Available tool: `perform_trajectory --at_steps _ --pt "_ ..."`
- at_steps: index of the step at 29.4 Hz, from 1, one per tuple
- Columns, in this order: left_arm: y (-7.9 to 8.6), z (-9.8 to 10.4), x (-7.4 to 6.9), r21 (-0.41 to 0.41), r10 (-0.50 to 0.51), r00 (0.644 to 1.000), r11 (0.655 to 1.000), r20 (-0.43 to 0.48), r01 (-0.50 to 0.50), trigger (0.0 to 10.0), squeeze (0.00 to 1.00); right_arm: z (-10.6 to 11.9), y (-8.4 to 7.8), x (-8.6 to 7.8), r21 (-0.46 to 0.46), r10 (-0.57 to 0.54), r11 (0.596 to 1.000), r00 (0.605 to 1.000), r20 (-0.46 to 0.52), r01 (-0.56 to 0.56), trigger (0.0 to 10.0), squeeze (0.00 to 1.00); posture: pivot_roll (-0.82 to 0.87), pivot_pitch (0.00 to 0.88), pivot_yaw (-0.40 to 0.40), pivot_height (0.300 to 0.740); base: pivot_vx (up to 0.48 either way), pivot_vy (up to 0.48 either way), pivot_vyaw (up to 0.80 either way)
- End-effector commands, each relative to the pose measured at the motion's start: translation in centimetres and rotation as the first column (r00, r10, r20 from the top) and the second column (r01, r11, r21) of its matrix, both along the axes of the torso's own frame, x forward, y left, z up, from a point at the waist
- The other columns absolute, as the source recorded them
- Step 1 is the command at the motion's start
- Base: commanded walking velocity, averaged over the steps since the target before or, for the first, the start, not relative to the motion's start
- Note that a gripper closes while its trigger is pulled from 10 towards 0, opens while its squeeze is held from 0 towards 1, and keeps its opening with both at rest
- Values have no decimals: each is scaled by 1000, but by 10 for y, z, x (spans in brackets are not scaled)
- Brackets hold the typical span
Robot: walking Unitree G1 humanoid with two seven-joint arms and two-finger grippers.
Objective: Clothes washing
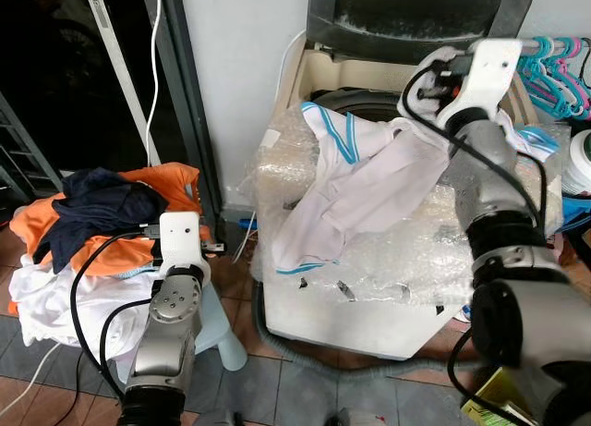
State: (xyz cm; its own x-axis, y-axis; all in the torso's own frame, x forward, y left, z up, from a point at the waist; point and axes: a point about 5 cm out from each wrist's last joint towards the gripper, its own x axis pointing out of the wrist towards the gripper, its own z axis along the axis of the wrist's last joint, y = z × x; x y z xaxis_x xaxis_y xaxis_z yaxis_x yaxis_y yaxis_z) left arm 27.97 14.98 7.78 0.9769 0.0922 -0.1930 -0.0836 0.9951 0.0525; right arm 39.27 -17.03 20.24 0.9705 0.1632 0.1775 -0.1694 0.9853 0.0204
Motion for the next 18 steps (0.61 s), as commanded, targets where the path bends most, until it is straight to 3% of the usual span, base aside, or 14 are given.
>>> perform_trajectory --at_steps 1,4,5,6,7,9,11,13,16,18 --pt "1 1 1 17 -3 1000 1000 -1 3 10000 0 28 7 -3 3 63 998 992 111 -64 10000 1000 -73 0 0 740 0 0 0" --pt "1 1 2 19 -7 1000 1000 -2 7 10000 0 29 19 -10 -6 163 986 975 147 -164 10000 1000 -79 0 0 740 0 0 0" --pt "0 1 2 20 -9 1000 1000 -2 9 10000 0 29 31 -17 -34 292 956 943 159 -291 10000 1000 -80 0 -1 740 0 0 0" --pt "0 1 2 20 -9 1000 1000 -2 9 10000 0 29 31 -17 -34 292 956 943 159 -291 10000 1000 -80 0 -1 740 0 0 0" --pt "0 1 2 20 -9 1000 1000 -2 9 10000 0 27 38 -21 -43 371 929 919 132 -369 10000 1000 -79 0 -2 740 0 0 0" --pt "1 1 2 20 -7 1000 1000 -2 7 10000 0 23 39 -23 -55 406 914 908 104 -402 10000 1000 -76 0 -2 740 0 0 0" --pt "1 1 1 20 -4 1000 1000 -2 4 10000 0 19 35 -20 -89 406 912 912 67 -400 10000 1000 -73 0 -2 740 0 0 0" --pt "1 1 1 24 -1 1000 1000 0 1 10000 0 13 23 -18 -219 369 907 930 3 -359 10000 1000 -68 0 -3 740 0 0 0" --pt "3 2 0 25 8 1000 1000 3 -8 10000 0 26 5 -22 -429 314 856 949 -12 -289 10000 1000 -62 0 -6 740 0 0 0" --pt "4 2 -1 25 12 1000 1000 4 -12 10000 0 37 -4 -25 -436 312 855 950 -1 -281 10000 1000 -66 0 -4 740 0 0 0"
